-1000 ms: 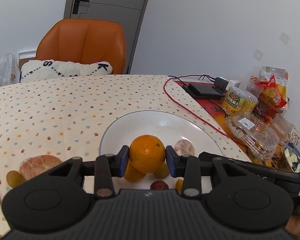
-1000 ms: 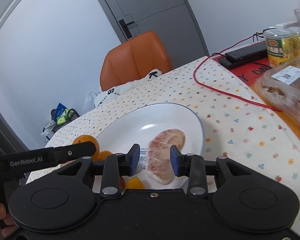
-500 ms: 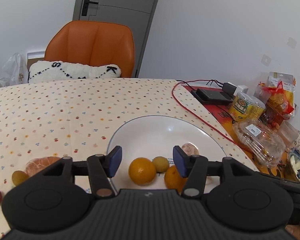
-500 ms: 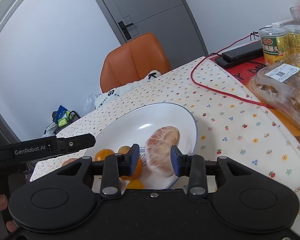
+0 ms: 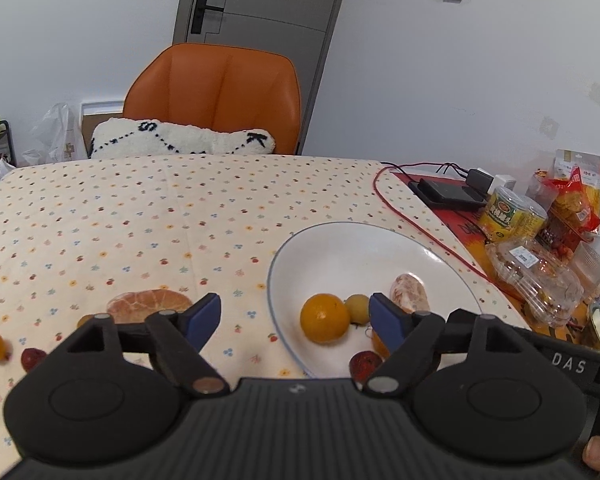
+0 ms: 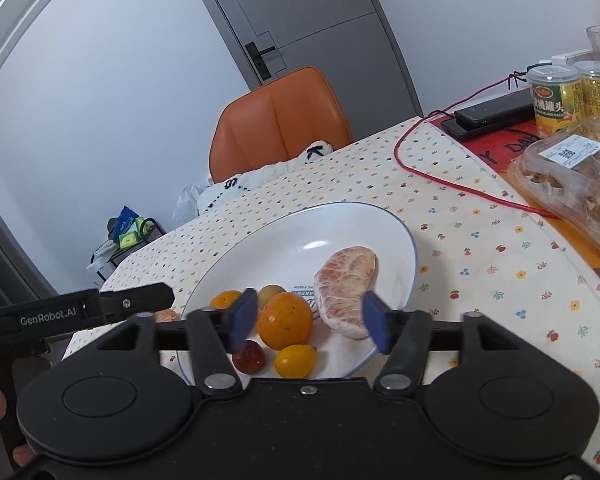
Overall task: Organize fruits
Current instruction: 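Carry the orange and brown fruit over the white plate and open both grippers, then withdraw both open grippers from the plate toward the remaining fruit, then grasp a small orange with the left gripper while the right gripper grasps another brown fruit, then carry the small orange and brown fruit over the plate and open both grippers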
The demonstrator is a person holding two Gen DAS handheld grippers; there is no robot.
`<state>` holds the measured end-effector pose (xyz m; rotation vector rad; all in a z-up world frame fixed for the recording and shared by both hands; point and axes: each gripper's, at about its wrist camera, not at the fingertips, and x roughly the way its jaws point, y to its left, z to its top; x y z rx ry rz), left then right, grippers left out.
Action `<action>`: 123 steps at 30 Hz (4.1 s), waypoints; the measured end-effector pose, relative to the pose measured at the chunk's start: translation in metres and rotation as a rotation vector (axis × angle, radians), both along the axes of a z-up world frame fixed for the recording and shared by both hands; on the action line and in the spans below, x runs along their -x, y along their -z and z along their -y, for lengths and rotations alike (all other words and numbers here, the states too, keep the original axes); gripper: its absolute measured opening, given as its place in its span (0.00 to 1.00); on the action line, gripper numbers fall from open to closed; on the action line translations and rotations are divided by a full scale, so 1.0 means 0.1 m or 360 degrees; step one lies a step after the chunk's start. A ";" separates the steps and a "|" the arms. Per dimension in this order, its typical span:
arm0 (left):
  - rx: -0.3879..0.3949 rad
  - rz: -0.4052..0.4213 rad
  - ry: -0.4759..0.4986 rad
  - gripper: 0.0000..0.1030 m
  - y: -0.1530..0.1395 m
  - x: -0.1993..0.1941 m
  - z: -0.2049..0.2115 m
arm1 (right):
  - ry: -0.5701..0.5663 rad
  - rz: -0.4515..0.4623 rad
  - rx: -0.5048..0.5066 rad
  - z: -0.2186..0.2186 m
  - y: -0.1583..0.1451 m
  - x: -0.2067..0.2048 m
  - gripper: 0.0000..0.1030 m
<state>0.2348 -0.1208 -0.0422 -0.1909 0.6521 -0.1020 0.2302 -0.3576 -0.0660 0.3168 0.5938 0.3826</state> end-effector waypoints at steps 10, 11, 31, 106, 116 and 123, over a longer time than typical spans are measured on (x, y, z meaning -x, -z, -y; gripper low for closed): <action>0.0009 -0.0009 -0.0040 0.86 0.03 0.22 -0.21 | 0.0008 0.0036 0.0054 -0.16 -0.05 0.12 0.85; 0.0014 -0.0009 -0.0042 0.86 0.03 0.24 -0.23 | 0.0014 0.0046 0.0064 -0.18 -0.06 0.13 0.90; 0.0070 0.0029 -0.0167 0.89 -0.03 0.77 -1.00 | -0.0015 0.0091 0.0126 -0.81 -0.15 0.38 1.00; 0.0081 -0.0150 -0.0387 0.22 0.40 0.44 -2.21 | -0.0602 -0.0113 0.0320 -2.58 0.18 -0.17 0.47; 0.0067 -0.0118 -0.0371 0.22 0.32 0.47 -2.20 | -0.0583 -0.0124 0.0347 -2.65 0.27 -0.22 0.24; 0.0067 -0.0083 -0.0329 0.22 0.23 0.44 -2.07 | -0.0579 -0.0069 0.0318 -2.52 0.13 -0.16 0.24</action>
